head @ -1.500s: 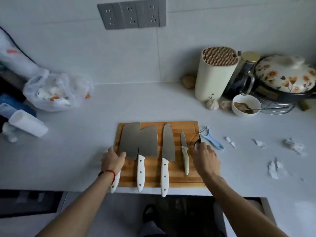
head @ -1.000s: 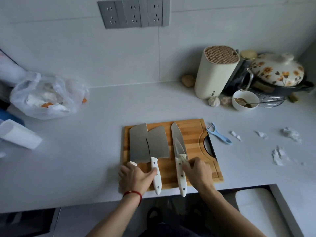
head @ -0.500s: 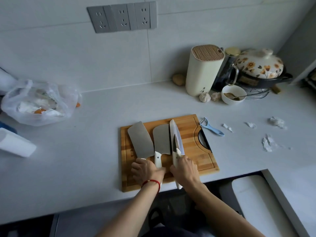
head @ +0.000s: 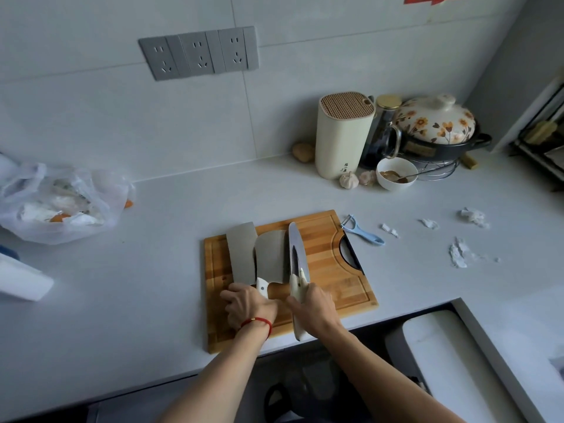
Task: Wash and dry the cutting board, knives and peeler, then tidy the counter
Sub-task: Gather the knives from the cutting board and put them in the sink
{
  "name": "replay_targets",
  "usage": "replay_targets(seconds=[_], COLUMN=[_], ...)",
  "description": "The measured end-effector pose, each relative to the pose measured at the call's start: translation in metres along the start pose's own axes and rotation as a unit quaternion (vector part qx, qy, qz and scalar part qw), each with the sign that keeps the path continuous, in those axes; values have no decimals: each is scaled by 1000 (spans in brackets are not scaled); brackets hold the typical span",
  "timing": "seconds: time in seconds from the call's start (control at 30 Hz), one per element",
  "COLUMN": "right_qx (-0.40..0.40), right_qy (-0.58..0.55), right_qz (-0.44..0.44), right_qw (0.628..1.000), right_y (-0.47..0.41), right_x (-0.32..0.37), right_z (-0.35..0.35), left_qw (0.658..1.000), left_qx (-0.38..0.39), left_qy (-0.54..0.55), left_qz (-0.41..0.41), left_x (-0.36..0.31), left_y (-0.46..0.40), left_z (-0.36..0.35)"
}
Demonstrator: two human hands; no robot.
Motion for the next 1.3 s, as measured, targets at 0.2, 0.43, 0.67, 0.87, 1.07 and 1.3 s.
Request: replay_targets(seconds=[0.2,0.43,0.67,0.87,1.07,1.3], right_qx=[25,38,22,-53,-120,-223], right_qy=[-34,-80,-97,-5,-4,-61], right_qz=[23,24,40,31,-39,-77], right_qw=[999,996,994,998,992,970], right_y=[0,1,11,59,124,232], right_x=[5,0,5,-9,-59,-151], right_z=[-4,-3,8,58,112,167], left_qw=[992,898,814,765,727,709], left_qx=[38,190,280,389,497,577], left_qy=[118,394,501,493,432,341], left_qz=[-33,-36,-87,-142,-196,-220], left_x=[6,11,-10,-49,-103,-152], left_y=[-5,-5,14,56,128,239], left_z=[3,-22,-33,-68,-113,-189])
Point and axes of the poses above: each hand's wrist, its own y-axis away from the middle knuckle, its own z-axis out of the back of the hand, x = y × z, the point moved 7 cm from there along -y, towards the middle knuckle, and after that the axes turned 15 degrees about x, right-handed, at the moved point
